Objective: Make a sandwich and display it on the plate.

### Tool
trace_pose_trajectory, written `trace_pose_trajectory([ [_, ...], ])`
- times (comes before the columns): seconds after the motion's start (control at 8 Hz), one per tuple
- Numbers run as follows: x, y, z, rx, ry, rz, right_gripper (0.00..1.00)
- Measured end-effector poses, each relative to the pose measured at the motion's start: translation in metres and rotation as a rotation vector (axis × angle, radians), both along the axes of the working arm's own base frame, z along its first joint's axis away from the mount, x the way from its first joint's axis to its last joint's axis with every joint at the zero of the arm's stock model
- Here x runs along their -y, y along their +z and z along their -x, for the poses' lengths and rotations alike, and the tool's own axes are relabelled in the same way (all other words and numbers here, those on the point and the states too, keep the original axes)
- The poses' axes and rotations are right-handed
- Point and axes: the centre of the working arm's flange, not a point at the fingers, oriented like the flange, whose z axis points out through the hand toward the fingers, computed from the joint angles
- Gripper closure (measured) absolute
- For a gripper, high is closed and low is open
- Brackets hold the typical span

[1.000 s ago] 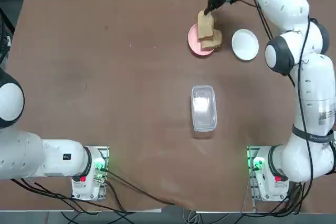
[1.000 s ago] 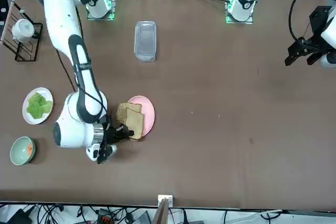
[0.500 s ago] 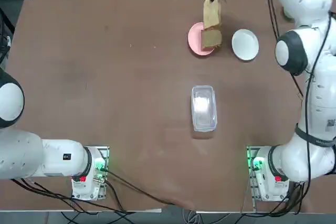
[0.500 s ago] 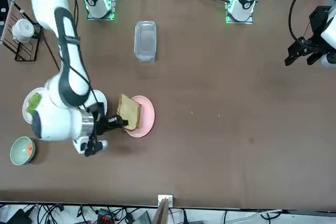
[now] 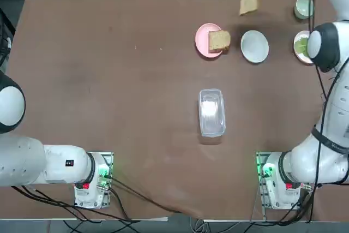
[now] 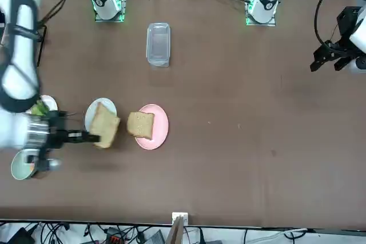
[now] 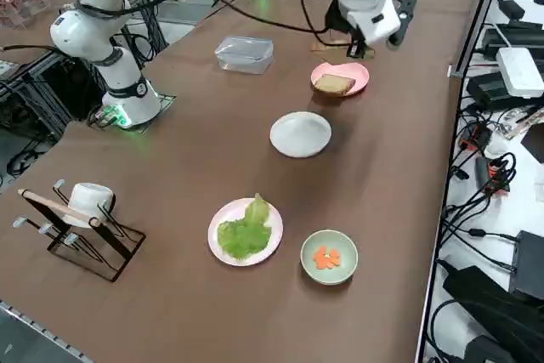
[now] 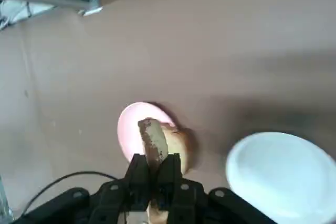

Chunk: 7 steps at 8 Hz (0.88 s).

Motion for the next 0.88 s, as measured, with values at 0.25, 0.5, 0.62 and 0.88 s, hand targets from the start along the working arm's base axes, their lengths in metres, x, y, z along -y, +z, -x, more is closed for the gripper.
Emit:
trace_pose_trajectory([
  [0.25, 0.030, 0.001, 0.014, -0.015, -0.104, 0.028, 0.92],
  [0.5, 0.056, -0.020, 0.046, 0.002, -0.246, 0.048, 0.92],
  [0.62, 0.067, -0.036, 0.067, -0.009, -0.307, 0.055, 0.92],
  [0.88, 0.088, -0.062, 0.097, -0.031, -0.465, 0.003, 0.92],
])
